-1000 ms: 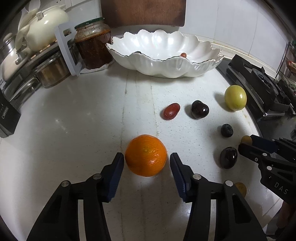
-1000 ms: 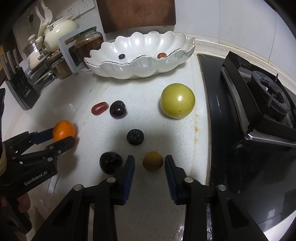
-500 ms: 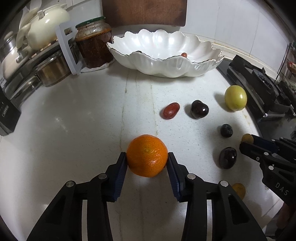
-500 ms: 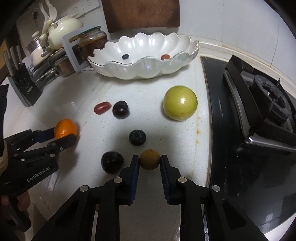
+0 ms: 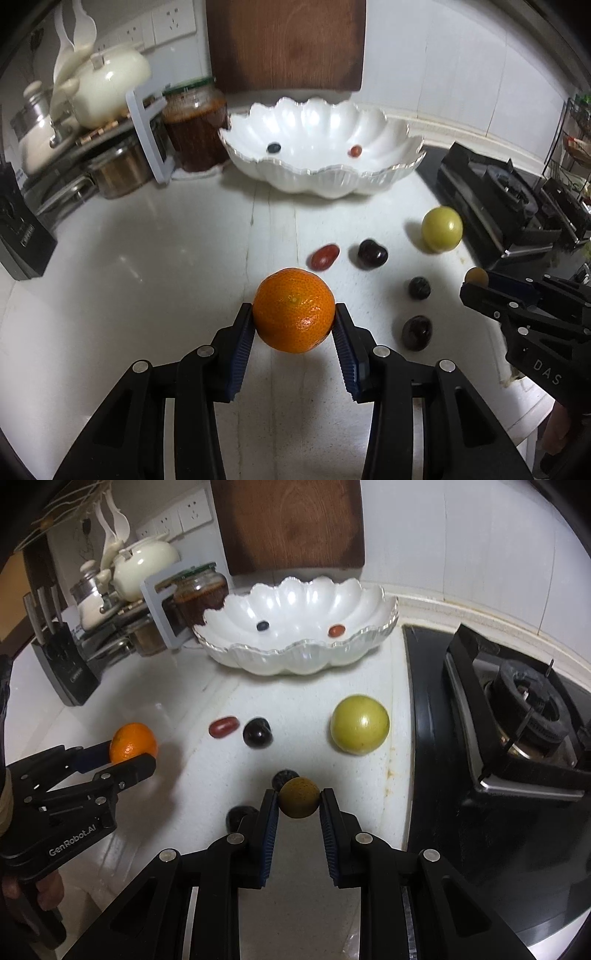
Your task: Organize fruits
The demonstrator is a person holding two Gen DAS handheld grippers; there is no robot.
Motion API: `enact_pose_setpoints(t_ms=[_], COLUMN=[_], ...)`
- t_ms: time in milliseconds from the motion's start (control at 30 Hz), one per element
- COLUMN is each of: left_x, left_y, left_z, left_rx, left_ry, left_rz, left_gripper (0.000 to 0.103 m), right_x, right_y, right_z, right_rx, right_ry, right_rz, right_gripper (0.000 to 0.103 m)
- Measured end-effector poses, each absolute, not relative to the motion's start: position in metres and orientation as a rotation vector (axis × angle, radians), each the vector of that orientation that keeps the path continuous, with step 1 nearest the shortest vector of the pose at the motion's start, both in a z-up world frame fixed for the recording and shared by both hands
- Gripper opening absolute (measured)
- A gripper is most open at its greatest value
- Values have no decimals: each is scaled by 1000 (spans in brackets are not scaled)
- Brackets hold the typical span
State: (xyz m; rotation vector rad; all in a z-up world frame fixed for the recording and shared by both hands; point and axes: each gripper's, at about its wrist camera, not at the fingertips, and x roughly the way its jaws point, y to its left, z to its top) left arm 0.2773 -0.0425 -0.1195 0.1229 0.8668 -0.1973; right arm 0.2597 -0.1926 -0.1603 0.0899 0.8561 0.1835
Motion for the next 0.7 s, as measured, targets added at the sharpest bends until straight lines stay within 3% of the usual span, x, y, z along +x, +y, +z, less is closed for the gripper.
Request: enact_pose_setpoints(t_ms=[700], left_x=[275], left_y=[-55], left_z=[-50], left_rx=[92], left_ry=[645], left_rz=[-207], left_gripper=[42], right_x=[259], right_y=[-204], right_z=[-93], right_rx=[115], right_ry=[631], right_rz=[174], right_gripper=[24])
